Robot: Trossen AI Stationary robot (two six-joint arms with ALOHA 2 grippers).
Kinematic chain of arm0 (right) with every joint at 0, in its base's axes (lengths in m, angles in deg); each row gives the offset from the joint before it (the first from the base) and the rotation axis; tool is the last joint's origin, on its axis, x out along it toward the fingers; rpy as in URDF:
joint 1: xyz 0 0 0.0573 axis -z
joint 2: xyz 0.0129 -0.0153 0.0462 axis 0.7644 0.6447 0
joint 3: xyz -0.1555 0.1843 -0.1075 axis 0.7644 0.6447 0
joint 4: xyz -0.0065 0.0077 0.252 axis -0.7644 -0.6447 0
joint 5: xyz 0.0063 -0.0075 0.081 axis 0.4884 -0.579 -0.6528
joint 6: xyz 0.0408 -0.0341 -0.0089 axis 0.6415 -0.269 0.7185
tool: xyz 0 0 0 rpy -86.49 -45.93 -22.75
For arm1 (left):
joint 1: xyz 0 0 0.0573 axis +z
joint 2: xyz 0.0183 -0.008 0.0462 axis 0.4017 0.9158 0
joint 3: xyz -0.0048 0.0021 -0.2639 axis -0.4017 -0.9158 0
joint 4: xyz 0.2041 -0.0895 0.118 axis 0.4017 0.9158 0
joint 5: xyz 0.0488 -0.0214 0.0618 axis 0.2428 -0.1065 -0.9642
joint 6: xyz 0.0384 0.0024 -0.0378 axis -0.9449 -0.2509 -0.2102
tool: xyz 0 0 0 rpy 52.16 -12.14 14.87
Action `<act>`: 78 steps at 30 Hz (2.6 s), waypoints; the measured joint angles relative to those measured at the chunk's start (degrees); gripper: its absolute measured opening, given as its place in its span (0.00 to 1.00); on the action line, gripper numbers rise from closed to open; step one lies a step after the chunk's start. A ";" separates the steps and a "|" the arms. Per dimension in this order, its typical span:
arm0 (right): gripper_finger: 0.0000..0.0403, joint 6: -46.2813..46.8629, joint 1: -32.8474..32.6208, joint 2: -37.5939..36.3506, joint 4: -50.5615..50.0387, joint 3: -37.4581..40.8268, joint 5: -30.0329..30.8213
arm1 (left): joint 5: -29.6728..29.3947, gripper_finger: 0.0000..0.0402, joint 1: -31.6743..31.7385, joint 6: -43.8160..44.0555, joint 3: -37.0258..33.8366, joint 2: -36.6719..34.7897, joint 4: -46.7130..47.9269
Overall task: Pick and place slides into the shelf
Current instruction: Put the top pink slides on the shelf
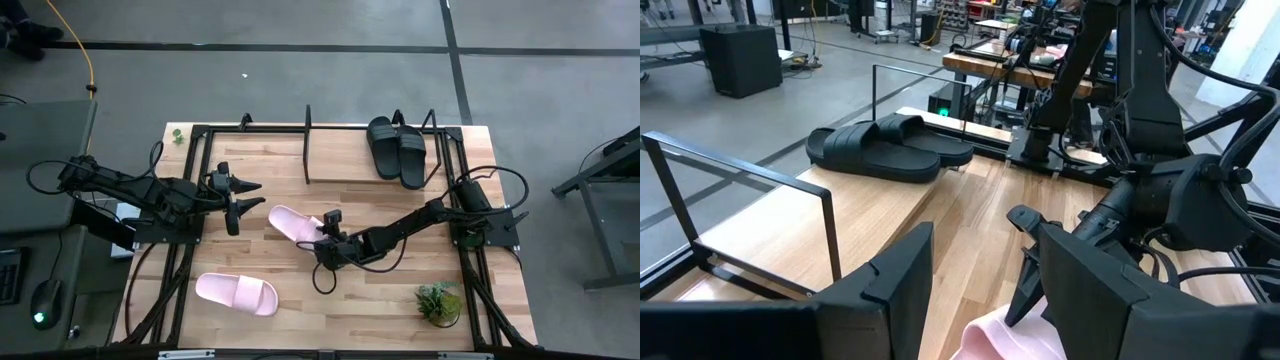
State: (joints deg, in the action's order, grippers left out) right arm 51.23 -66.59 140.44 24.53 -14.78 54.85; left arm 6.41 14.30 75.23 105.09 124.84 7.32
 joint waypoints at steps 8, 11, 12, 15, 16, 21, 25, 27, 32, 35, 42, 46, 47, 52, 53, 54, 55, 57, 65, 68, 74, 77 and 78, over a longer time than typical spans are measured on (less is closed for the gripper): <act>0.17 1.19 0.04 0.00 0.08 0.00 -2.36 | 0.00 0.42 0.00 0.00 0.00 0.00 0.00; 0.11 1.20 0.04 0.00 0.06 0.00 -2.46 | 0.00 0.42 0.01 0.00 0.00 0.00 0.00; 0.09 1.20 0.04 0.00 0.06 0.00 -2.64 | 0.00 0.42 0.00 0.00 0.00 0.00 0.00; 0.03 1.16 0.02 0.00 0.04 0.00 -4.07 | 0.00 0.42 0.00 0.00 0.00 -0.01 0.00; 0.02 1.12 0.03 0.00 0.02 0.00 -4.49 | 0.00 0.42 0.01 0.00 0.00 0.00 0.00; 0.01 1.11 0.39 0.00 -0.05 0.00 -5.27 | 0.00 0.42 0.00 0.00 0.00 0.00 0.00; 0.01 1.09 0.93 0.00 -0.09 0.00 -7.77 | 0.00 0.42 0.01 0.00 0.00 -0.02 0.01; 0.01 1.11 1.15 0.00 -0.09 0.02 -9.44 | 0.00 0.42 0.00 0.00 0.00 -0.01 0.00; 0.01 1.09 1.18 0.00 -0.03 0.04 -9.83 | 0.00 0.42 0.02 0.00 0.00 0.00 0.00; 0.01 1.08 1.18 0.00 0.41 0.07 -9.82 | 0.00 0.42 0.01 0.00 0.00 0.00 0.01; 0.00 1.00 0.27 0.00 0.98 0.07 -1.21 | 0.00 0.42 0.00 -0.01 0.00 0.00 0.01; 0.00 1.10 0.03 0.00 0.98 0.07 0.25 | 0.00 0.42 0.00 -0.22 0.00 0.00 0.02; 0.00 1.32 0.04 0.00 1.00 0.07 0.82 | -0.01 0.42 0.01 -0.22 0.00 0.00 0.01; 0.00 3.58 0.00 -0.11 0.81 0.07 4.60 | -0.02 0.42 0.00 -0.22 0.00 0.00 0.00; 0.00 3.65 -0.04 -0.20 0.70 0.07 5.02 | 0.00 0.42 0.00 -0.22 0.00 0.00 0.02; 0.00 3.64 -0.16 -0.33 0.72 0.07 5.21 | 0.00 0.42 0.02 -0.22 0.00 -0.02 0.00; 0.00 3.52 -0.34 -0.56 0.50 0.09 5.54 | 0.00 0.42 0.01 -0.22 0.00 -0.02 0.02; 0.00 3.45 -0.67 -1.12 0.44 0.09 6.71 | -0.02 0.42 0.01 -0.22 0.00 0.00 0.02; 0.00 7.62 -1.57 -5.91 -3.56 0.09 8.18 | -0.02 0.42 0.02 -0.22 0.00 -0.02 0.04; 0.00 9.04 -1.78 -7.65 -5.46 0.09 8.27 | -0.02 0.42 0.01 -0.22 0.00 -0.01 0.04; 0.00 10.39 -3.29 -10.12 -10.31 0.09 12.00 | -0.03 0.42 0.00 -0.22 0.00 0.00 0.04; 0.00 12.29 -3.87 -11.28 -13.38 0.09 13.33 | -0.67 0.42 0.00 -0.24 0.00 -0.01 0.04; 0.00 13.15 -3.96 -11.76 -14.13 0.09 13.39 | -0.92 0.42 0.00 -0.23 0.00 -0.01 0.02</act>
State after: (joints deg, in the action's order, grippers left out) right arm 64.37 -70.55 128.68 10.40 -14.69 68.24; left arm 5.49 14.30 75.00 105.09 124.83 7.34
